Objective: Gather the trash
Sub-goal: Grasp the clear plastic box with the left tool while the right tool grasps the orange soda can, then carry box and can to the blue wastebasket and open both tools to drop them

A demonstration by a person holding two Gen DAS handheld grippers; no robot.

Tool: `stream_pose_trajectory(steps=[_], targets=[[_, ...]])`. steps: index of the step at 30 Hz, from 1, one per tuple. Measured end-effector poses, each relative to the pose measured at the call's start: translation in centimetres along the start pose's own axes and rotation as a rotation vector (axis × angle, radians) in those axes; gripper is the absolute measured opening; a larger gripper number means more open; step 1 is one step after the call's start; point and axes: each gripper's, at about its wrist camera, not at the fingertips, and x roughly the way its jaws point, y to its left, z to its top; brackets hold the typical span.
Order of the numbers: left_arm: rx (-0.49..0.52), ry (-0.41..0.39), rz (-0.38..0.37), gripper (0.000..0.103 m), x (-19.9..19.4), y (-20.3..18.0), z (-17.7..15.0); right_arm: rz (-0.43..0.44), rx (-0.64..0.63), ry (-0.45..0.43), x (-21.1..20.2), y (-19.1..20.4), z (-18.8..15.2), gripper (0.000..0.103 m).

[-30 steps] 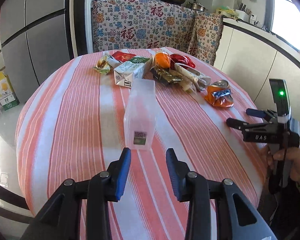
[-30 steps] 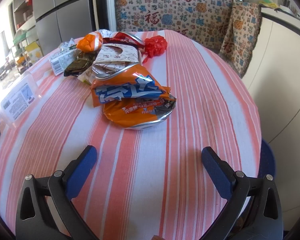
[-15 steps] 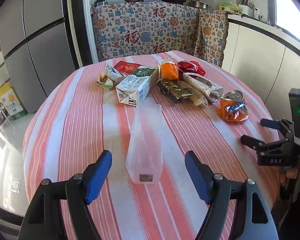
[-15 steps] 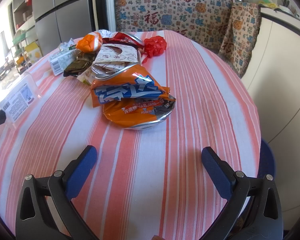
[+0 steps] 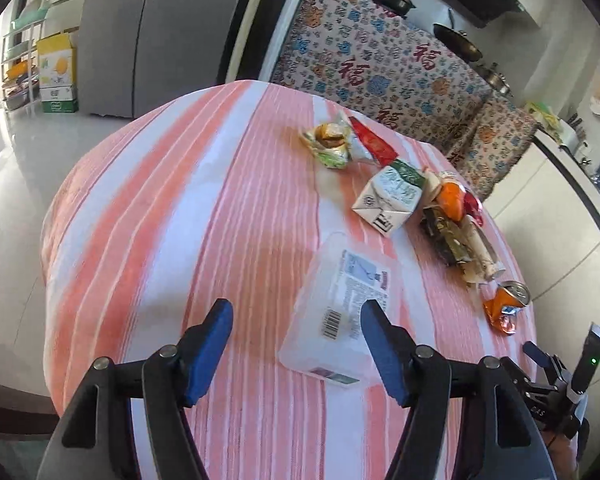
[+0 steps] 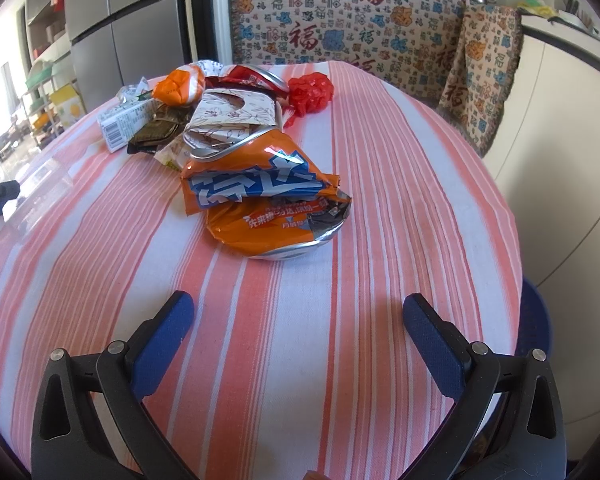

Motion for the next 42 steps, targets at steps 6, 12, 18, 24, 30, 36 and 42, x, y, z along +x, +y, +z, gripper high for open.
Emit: stream_pose_trajectory(steps=[6,12,18,24,30,36,42], targets=[[0.186,0.068,-0.025,0.085,1.4,-2.7,-1.7,0.056,-0.04,0.046,0.1,-0.6,0.6,0.103],[0.3,0.063,0.104,0.085,3.1,-4.6,-1.9,0.069,-0.162,0.105,1.6,-1.0,3.1,0.103],[0.33,0.074,0.19,0.085,4.7,-5.3,-1.2,0.119,-0.283,0.069,2.7,-0.1,6.7,0.103],[0.288,0.065,0.139,0.064,3.6,-4.5,-0.7,0.242,-0.347,0.079,3.2,0.1,8.7,0.103],[0.289,0.044,0.143,0.064,3.0,-4.9,-0.8,0.343,-0.314,0.166,3.7,-0.5,9.5,0.057],[0.259,0.01,0.1,0.064,1.9,-6.1,-1.4,0.339,-0.18,0.147,1.4,-2.3,9.4,0.049],[0.278,-0.009,0.025,0.063,0.9,-10.2,-2.0,0.341,-0.085,0.102,-1.4,-4.1,9.1,0.049]])
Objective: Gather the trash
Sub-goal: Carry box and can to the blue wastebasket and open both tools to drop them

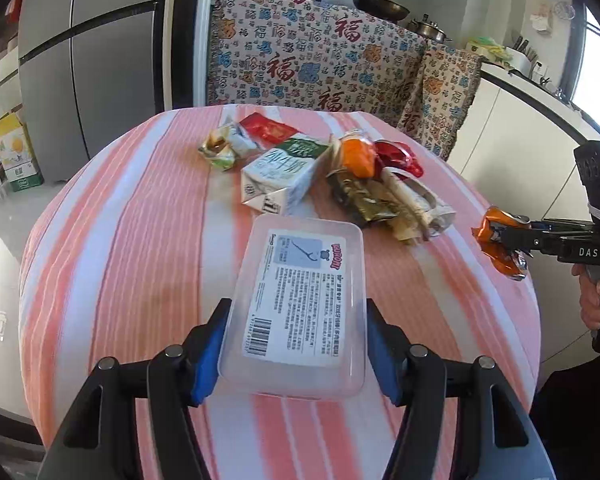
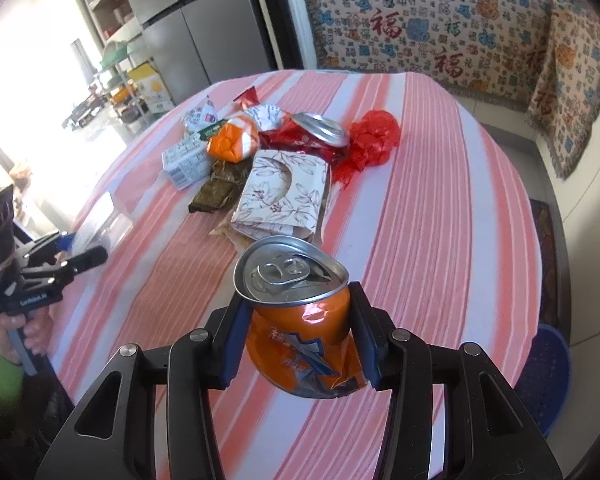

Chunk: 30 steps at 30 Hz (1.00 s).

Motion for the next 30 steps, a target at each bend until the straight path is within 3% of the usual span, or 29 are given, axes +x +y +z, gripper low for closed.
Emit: stream_pose_trajectory(steps=[6,11,20,24,30], targets=[[0.058,0.006,-0.065,0.063,0.5,-5.9,1.4,-0.038,0.08,-0.065,-3.0,-3.5,-0.6,0.049],[0.121,0.031,-0.145,0.064,2.3,-12.4,3.0,-0.172,0.173,-0.109,-6.5,-9.9,-2.4,0.049],[0.289,0.086,-0.314,0.064,7.7,-27.6,5.5,-0.422,0.373,-0.034,-9.8,-22.3,-7.0,0.049],[0.334,0.128,-0.377,0.064,11.3,-34.2,6.3,-0.476,0.423,-0.01,-10.1,-26.2,-8.0,0.049],[0.364,0.195,-0.403,0.064,17.2,-40.7,5.8,-0.503,0.5,-0.005,-9.7,-30.9,-10.3,0.049]])
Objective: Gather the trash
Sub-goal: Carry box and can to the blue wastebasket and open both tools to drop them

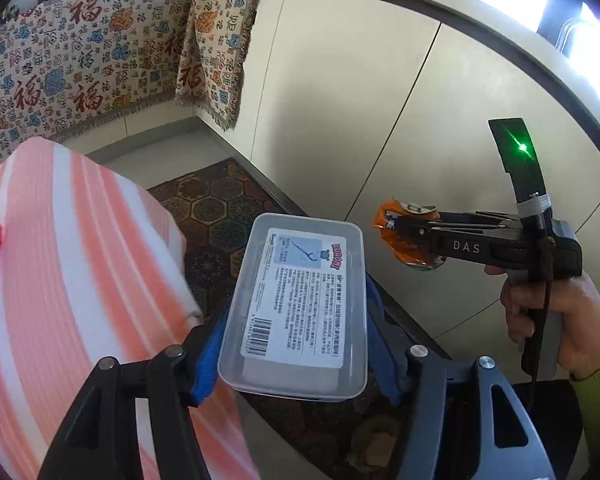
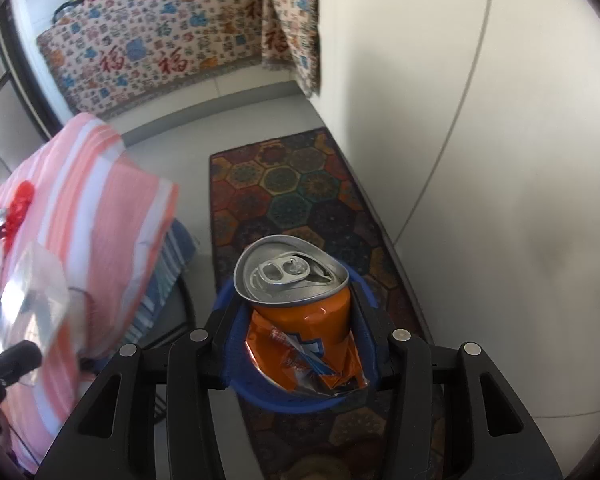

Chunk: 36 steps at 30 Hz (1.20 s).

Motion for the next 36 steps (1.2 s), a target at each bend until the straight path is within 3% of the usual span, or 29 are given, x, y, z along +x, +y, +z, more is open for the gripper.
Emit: stream_pose_trajectory(steps=[8,17,18,20,24,29,36], targets=[[0.032,0.083,-0.006,0.064,8.5,-1.6,1.2,0.03,0.072,0.013,2.7,-3.9,-0.5,0.049],[0.099,0.115,0.011,0.064,12.7,-2.9,0.9,0.066,0.146,0.001,3.9,-5.5,-0.4,0.05],[0.102,0.11,0.013,0.064,13.2,-2.9,0.9,0.068,0.155,-0.002,4.0,-5.6,-0.3,0.052],[0.114,0.109,0.015,0.075,14.4,-3.0,0.8,0.069,0.169,-0.012,3.9,-5.9,-0.5,0.07],[0.14,0.095,0.043,0.078,15.8,-3.4,1.0,0.061,0.182,-0.039,3.4,-6.2,-0.3,0.072],[0.129,0.041,0.039,0.078,13.6,-3.6,1.3,0.028,0.174,-0.093,1.9,-6.5,-0.3,0.079],[0.074,-0.08,0.041,0.078,4.9,-3.0,-0.6,0.005,0.11,-0.208,-1.2,-4.3,-0.1,0.088]])
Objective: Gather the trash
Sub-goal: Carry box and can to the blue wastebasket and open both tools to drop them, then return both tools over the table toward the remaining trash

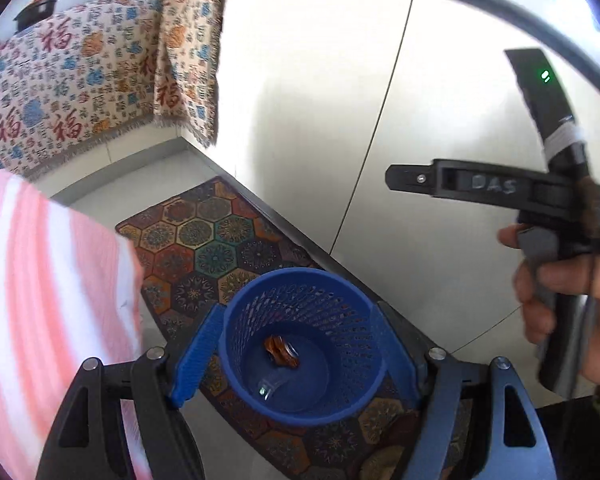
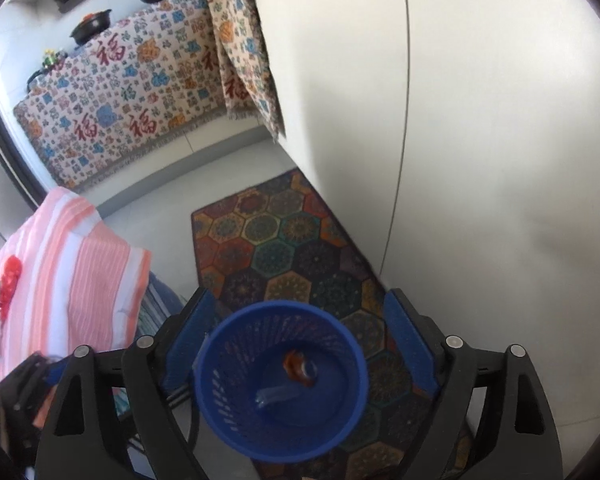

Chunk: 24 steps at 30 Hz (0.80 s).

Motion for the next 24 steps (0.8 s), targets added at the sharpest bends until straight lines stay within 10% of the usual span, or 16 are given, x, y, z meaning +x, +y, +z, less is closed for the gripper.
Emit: stream_pose_trajectory(steps=[11,17,24], targets=[[-0.127,-0.008,0.184,0.078,-16.0,8.6,-8.6,0.153,-0.257,-0.102,-5.1,13.8,-3.7,0.094],[-0.239,0.023,0.404,0.078,-21.4,16.8,-14.1,0.339,-0.454,0.004,-6.2,26.2,-10.4,0.095],[-0.318,0.053,0.548,0.078,-25.2,25.7,-17.7,0.341,-0.577,0.111,-4.5,34.4,-15.1,0.095]])
